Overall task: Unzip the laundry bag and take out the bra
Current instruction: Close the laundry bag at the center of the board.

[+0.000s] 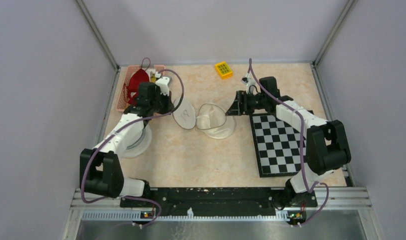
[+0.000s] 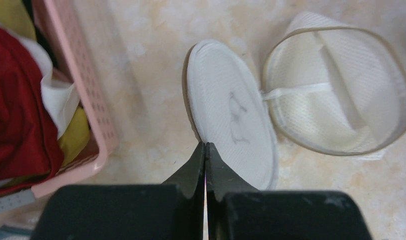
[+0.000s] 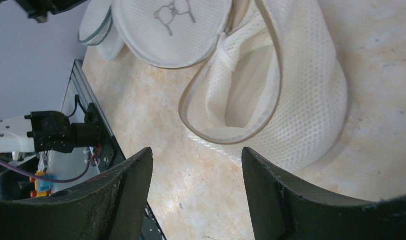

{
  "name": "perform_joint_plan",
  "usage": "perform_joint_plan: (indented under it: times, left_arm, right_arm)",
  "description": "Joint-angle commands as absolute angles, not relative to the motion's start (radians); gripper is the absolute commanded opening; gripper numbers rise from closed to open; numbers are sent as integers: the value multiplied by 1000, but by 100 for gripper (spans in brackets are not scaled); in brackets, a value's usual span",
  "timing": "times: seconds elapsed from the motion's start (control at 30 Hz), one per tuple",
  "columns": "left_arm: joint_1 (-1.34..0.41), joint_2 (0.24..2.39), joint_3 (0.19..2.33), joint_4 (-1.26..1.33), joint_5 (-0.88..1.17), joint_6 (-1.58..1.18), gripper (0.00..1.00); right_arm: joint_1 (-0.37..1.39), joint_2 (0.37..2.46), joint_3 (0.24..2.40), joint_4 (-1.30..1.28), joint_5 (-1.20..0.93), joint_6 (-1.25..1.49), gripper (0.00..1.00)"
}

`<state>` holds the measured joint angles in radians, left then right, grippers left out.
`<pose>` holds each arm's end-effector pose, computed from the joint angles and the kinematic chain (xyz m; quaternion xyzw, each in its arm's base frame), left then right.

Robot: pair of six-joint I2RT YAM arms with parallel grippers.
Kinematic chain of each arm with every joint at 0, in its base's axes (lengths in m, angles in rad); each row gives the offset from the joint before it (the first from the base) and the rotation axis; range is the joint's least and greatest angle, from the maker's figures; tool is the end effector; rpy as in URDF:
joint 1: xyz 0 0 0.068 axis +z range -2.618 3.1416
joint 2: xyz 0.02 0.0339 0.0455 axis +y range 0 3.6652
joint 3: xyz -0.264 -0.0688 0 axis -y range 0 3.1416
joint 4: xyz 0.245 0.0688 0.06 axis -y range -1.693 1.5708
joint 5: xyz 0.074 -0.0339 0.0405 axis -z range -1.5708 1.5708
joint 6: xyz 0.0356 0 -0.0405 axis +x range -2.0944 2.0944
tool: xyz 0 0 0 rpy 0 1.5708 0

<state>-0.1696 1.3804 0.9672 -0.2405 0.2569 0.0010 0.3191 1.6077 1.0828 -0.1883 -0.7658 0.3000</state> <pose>0.2987 -0.0603 0.2634 0.1323 0.8812 -0.1514 0.4278 0.3219 0.1323 0.2413 -0.1634 0.8421 0.4411 0.2638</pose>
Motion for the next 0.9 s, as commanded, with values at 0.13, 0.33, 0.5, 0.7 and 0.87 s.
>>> perform_joint_plan:
  times: [0.13,0.33,0.5,0.7,0.87]
  left_arm:
    - [-330,1347,1073,-166,386,37,0]
    - [-475,1456,1142,-157,387,27,0]
    - [-420,1458,1137,-209,153,-63,19]
    - [-356,1361,885,-191,-45,-139,47]
    - [-235,1425,843,-197,-80,-212,47]
  right_arm:
    - [305,1726,1122,-213,-737,287,64]
    - [304,1806,1130,-207,-739,305,52]
    - [302,1793,1124,-213,-721,297,52]
    - [302,1777,1126,-209,-726,296,52]
    - [302,1762,1129,-214,-720,296,52]
